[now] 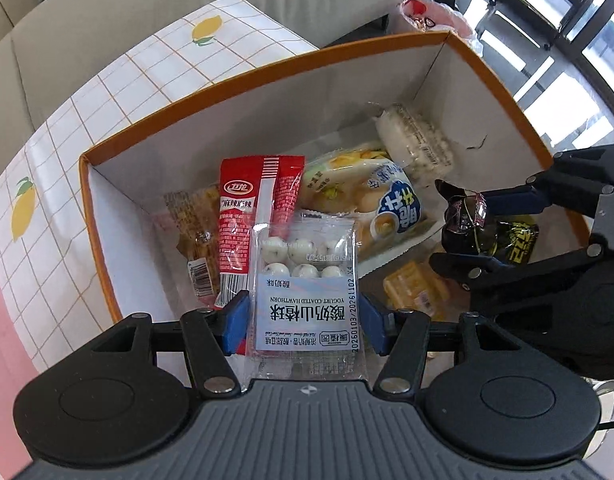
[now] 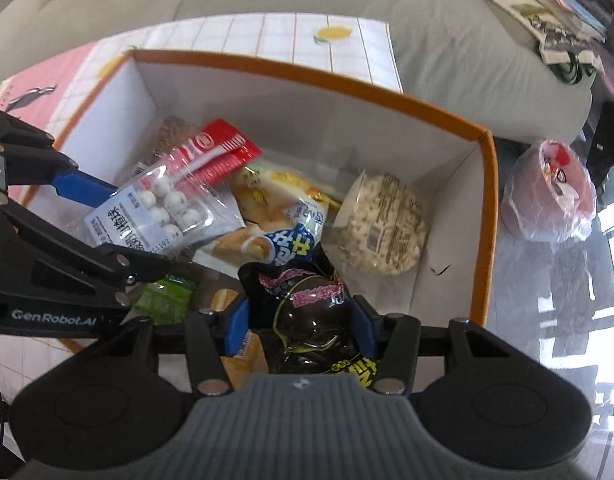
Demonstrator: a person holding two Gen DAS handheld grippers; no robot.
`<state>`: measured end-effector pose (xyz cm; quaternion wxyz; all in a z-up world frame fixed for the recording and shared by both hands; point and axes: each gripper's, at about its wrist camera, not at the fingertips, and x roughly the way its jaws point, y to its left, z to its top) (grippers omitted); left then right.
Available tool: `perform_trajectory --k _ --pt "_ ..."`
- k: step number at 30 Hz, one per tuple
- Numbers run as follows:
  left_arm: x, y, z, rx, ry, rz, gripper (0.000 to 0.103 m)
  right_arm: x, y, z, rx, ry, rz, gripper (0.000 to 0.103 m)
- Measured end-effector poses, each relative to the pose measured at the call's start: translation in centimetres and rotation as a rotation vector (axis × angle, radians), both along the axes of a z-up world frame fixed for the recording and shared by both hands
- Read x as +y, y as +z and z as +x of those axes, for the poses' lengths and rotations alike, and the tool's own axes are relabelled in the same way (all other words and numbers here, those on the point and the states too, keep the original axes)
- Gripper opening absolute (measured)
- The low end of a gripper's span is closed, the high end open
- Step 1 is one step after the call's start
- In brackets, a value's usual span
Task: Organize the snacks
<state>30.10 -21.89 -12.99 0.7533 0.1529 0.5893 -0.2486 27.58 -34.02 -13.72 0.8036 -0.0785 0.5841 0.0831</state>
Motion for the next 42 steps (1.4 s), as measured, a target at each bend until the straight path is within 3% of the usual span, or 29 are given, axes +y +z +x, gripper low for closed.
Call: perform_trajectory --k 4,11,13,16,19,23,27,35,38,42 --pt "-0.1 -0.1 -0.1 -0.014 -0.026 0.025 0.068 0.6 -0.5 0.3 0.013 0.013 -0.024 0.055" --pt "0.5 1.2 -0.4 -0.065 -0.046 0.002 0.080 0.4 0.1 0.5 0.012 -0.013 -0.043 0.058" --pt "1.0 2.1 -0.6 -0.084 -0.028 -0.011 0.089 0.3 0.7 0.4 -0.003 -0.034 -0.055 0.069" --pt "2.3 3.9 -0.6 -0.091 0.025 -0.053 0.090 -0.1 2.0 0.1 -0.027 -0.072 -0.048 0.082" --pt "3.6 6.1 -1.3 -0.124 0.049 -0.096 0.091 -0.5 3.6 -0.3 -0.047 -0.115 -0.023 0.089" --pt "4.9 9.2 -3.0 -0.212 0.062 -0.118 0.091 -0.4 6.0 -1.5 -0.080 -0.161 0.010 0.089" --pt "6.8 12.4 -6.3 -0.390 0.089 -0.103 0.091 0.9 9.7 -4.4 -0.221 -0.186 0.036 0.089" --pt "12.5 17.3 -13.6 -0.663 0.231 -0.114 0.091 4.8 16.1 -12.2 -0.533 -0.197 0.117 0.090" --pt "14.8 18.7 -16.3 -0.724 0.277 -0.151 0.091 6.7 17.4 -15.2 -0.618 -0.180 0.150 0.096" --pt "17.4 19.2 -19.2 -0.740 0.330 -0.179 0.091 9.5 18.3 -19.1 -0.713 -0.165 0.163 0.100"
